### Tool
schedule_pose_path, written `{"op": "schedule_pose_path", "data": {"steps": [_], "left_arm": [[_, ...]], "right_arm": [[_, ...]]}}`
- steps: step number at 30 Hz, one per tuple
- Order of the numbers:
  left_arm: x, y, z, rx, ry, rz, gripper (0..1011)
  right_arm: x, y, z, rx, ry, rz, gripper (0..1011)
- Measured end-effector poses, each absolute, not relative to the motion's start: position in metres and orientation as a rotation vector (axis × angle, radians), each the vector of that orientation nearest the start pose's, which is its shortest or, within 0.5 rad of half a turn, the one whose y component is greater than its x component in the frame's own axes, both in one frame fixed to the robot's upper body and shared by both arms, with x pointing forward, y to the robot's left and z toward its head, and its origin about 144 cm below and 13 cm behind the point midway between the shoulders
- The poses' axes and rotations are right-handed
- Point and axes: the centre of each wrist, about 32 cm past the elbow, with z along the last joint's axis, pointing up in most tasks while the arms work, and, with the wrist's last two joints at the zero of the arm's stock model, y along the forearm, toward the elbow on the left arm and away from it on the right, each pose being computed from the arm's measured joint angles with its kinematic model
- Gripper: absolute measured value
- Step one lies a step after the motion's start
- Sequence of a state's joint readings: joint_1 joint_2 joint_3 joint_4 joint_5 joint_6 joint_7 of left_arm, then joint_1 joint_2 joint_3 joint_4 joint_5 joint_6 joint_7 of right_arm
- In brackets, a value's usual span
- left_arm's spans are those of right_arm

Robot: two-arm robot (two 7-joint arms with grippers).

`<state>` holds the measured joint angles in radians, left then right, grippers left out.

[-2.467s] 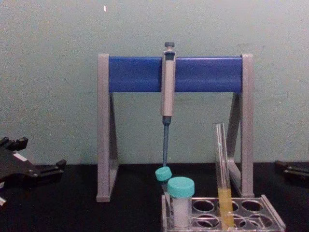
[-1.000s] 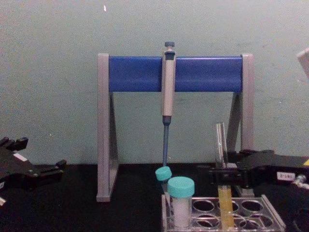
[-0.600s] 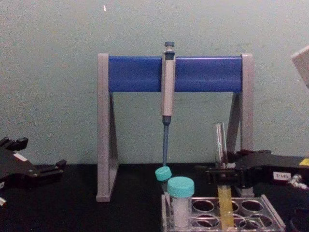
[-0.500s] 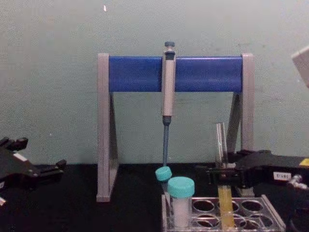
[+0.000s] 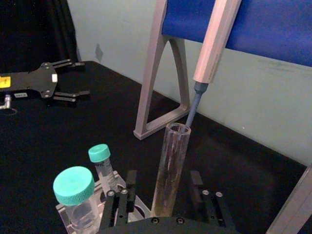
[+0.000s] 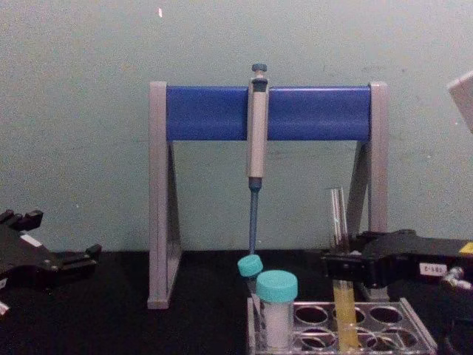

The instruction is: Pick up the test tube from the test tube rack, shake it, then place it back into the test tube rack.

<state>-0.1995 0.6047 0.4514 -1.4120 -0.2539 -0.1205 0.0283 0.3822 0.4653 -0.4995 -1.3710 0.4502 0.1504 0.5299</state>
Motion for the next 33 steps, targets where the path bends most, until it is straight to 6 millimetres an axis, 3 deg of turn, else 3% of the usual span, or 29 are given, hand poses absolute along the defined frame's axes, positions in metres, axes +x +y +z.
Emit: {"op": "schedule_pose_path", "data": {"steps": [14,33], "left_arm": [[0.4886,0.3097,1.1398,0.304,-0.285,1.248,1010],[0.4886,0.3097,1.1398,0.304,-0.285,1.248,1010]], "right_arm": [[0.5379,-0.2531,1.1805,-0.221,0.068,-0.708,260],[0.5337,-0.2528,1.178,-0.189,0.043,-0.706,233]]}}
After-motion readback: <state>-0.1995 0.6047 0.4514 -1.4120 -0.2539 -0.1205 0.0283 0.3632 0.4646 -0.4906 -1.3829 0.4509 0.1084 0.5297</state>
